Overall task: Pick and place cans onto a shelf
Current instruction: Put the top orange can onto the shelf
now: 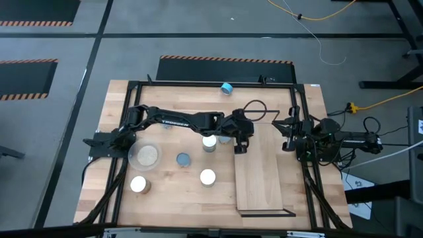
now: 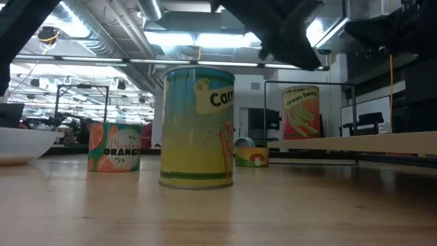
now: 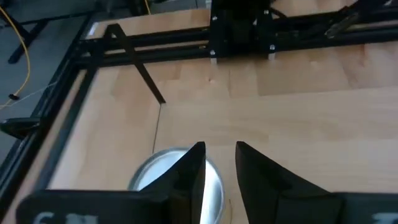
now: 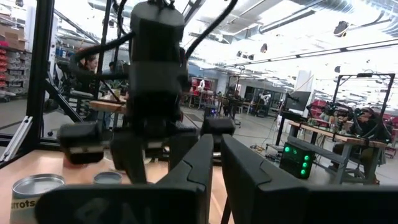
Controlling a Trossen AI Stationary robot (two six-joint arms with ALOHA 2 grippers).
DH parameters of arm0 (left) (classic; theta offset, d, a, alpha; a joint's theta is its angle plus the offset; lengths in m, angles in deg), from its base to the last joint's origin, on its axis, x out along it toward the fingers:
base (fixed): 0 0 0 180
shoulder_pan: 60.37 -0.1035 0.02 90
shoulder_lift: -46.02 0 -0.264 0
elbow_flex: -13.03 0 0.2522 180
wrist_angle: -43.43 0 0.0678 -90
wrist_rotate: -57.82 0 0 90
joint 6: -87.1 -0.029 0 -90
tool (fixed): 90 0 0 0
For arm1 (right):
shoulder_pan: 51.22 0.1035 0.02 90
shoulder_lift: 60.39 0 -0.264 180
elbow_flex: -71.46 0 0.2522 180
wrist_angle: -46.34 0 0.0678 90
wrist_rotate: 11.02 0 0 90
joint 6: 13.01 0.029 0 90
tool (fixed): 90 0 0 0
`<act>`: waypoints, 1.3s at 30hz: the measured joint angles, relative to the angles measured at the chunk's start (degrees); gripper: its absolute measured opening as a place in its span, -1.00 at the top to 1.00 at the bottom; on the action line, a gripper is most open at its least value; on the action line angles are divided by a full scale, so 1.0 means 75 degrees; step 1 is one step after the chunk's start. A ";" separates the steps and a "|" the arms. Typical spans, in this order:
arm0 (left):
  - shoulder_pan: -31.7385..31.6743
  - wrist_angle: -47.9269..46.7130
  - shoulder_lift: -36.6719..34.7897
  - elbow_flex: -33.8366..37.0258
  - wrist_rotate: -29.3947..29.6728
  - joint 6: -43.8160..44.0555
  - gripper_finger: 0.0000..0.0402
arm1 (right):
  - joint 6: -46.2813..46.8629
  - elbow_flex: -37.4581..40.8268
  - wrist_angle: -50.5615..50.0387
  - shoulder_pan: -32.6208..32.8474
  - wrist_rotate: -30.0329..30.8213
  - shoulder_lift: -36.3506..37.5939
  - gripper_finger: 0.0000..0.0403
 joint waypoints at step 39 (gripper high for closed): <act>-0.0587 0.0375 -0.4821 0.5873 0.0002 0.1215 0.60 | 0.1064 -0.2699 -0.0275 0.0000 -0.0263 -0.4242 0.16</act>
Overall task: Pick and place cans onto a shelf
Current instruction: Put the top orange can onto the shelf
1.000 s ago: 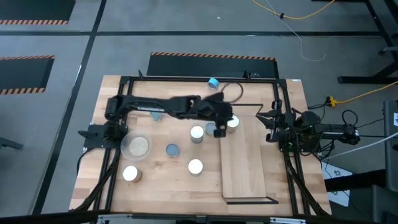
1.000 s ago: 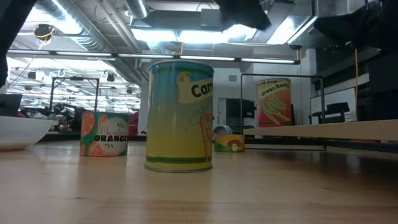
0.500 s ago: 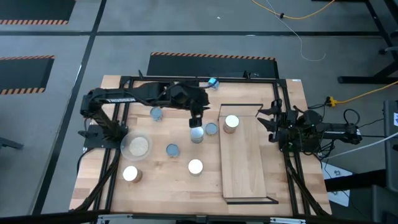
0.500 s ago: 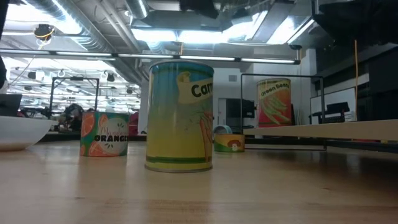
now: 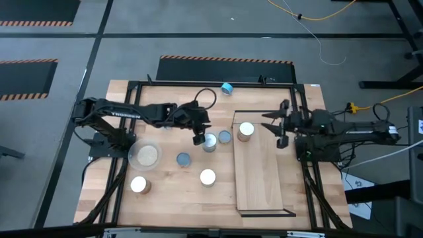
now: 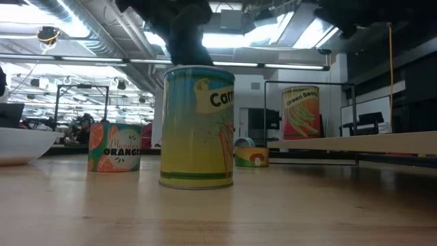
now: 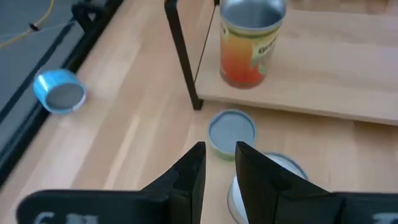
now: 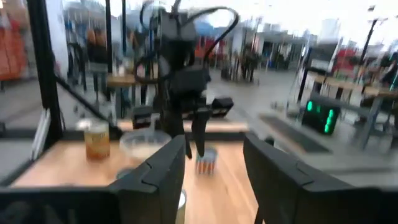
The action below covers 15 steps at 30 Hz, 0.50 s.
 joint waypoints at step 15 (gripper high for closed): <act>0.0314 0.0663 0.0000 0.0406 -0.0001 0.0015 0.60 | 0.0596 -0.2053 -0.2775 0.0000 -0.0048 -0.3310 0.16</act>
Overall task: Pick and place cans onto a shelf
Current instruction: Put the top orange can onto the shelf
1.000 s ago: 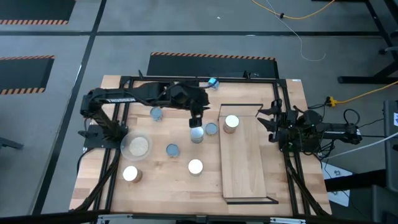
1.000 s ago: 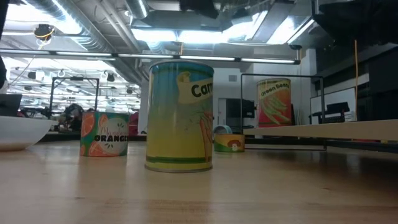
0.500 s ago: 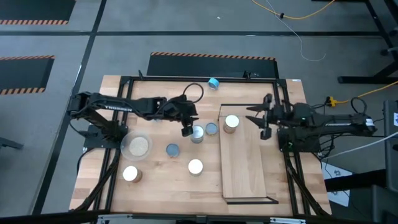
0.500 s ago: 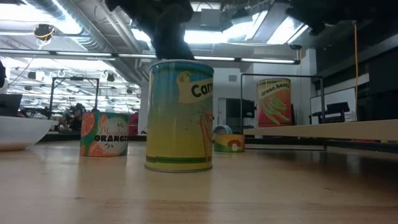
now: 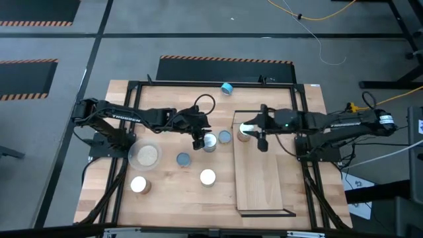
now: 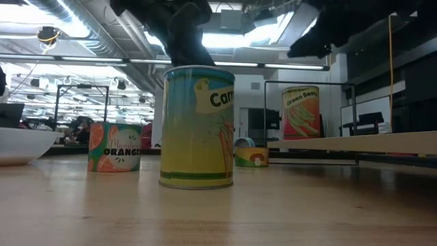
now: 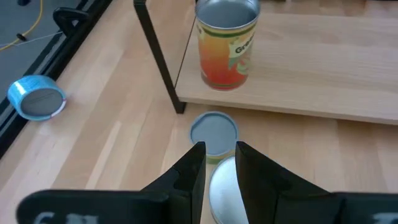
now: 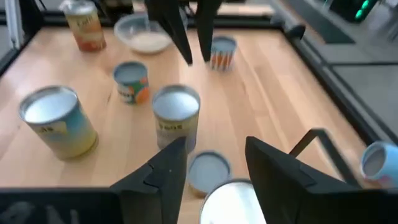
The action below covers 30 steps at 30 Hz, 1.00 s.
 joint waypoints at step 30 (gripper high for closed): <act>-0.0003 -0.0010 0.0003 0.0003 0.0003 -0.0003 0.60 | 0.0165 -0.0010 -0.1642 0.0000 -0.0275 -0.0486 0.16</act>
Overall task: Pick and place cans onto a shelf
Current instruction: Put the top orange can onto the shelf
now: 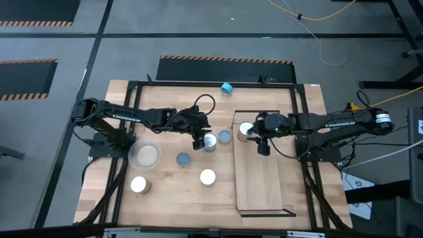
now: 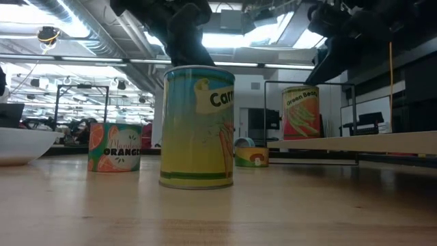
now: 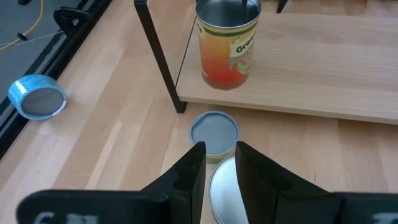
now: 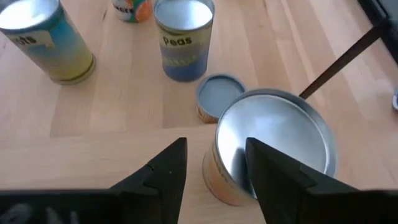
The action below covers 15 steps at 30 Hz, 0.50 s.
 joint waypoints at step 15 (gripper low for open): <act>-0.0003 -0.0006 0.0003 0.0000 0.0000 0.0003 0.60 | -0.0043 -0.0023 0.0083 -0.0006 0.0064 -0.0343 0.44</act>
